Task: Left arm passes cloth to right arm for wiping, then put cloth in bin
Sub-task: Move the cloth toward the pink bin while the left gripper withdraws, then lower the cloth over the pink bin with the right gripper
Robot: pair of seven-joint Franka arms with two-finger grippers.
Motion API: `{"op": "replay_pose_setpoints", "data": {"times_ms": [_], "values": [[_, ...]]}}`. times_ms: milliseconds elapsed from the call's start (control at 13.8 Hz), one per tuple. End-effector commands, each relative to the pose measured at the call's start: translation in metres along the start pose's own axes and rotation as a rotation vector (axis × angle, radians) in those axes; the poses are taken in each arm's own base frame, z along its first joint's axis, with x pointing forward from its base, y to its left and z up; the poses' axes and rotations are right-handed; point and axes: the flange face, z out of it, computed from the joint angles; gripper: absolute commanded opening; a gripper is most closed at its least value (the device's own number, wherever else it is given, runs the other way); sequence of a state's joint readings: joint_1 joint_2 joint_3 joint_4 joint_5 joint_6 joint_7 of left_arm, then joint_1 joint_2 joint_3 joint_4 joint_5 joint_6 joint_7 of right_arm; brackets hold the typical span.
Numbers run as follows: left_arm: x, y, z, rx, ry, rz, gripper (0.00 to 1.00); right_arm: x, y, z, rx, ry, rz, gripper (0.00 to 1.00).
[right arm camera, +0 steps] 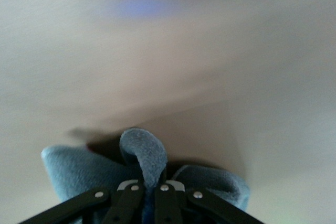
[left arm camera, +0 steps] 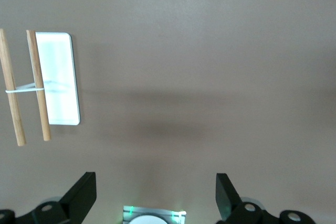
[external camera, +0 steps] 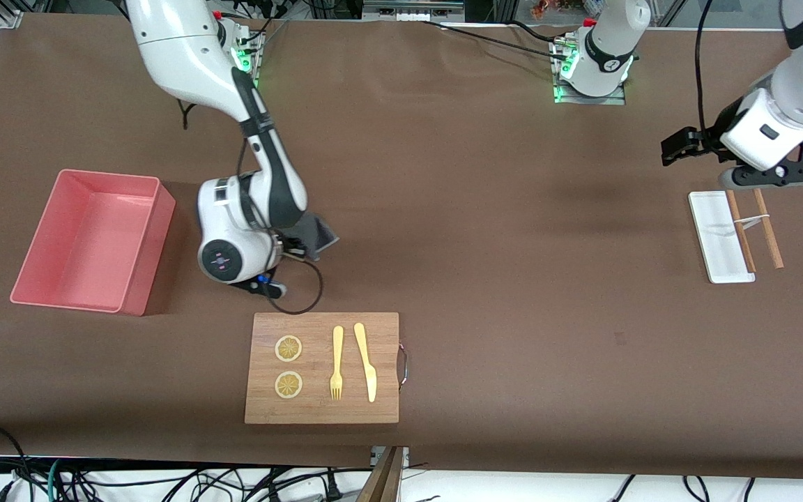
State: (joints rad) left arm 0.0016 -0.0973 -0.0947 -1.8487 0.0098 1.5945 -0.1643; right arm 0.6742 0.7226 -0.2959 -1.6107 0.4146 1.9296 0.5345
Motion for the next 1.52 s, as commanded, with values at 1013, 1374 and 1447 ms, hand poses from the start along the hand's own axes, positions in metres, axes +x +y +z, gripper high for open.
{"op": "replay_pose_setpoints", "data": {"times_ms": [1013, 1374, 1447], "values": [[0.010, 0.004, -0.008, 0.049, 0.199, 0.078, 1.00, 0.049, 0.090, -0.020, -0.055, -0.035, -0.200, 0.00], [0.020, 0.006, -0.013, 0.035, 0.199, 0.050, 1.00, 0.030, 0.134, -0.144, -0.070, -0.034, -0.277, 0.00], [0.022, 0.007, -0.019, 0.032, 0.206, 0.047, 1.00, 0.022, 0.147, -0.172, -0.099, -0.040, -0.282, 0.00]]}}
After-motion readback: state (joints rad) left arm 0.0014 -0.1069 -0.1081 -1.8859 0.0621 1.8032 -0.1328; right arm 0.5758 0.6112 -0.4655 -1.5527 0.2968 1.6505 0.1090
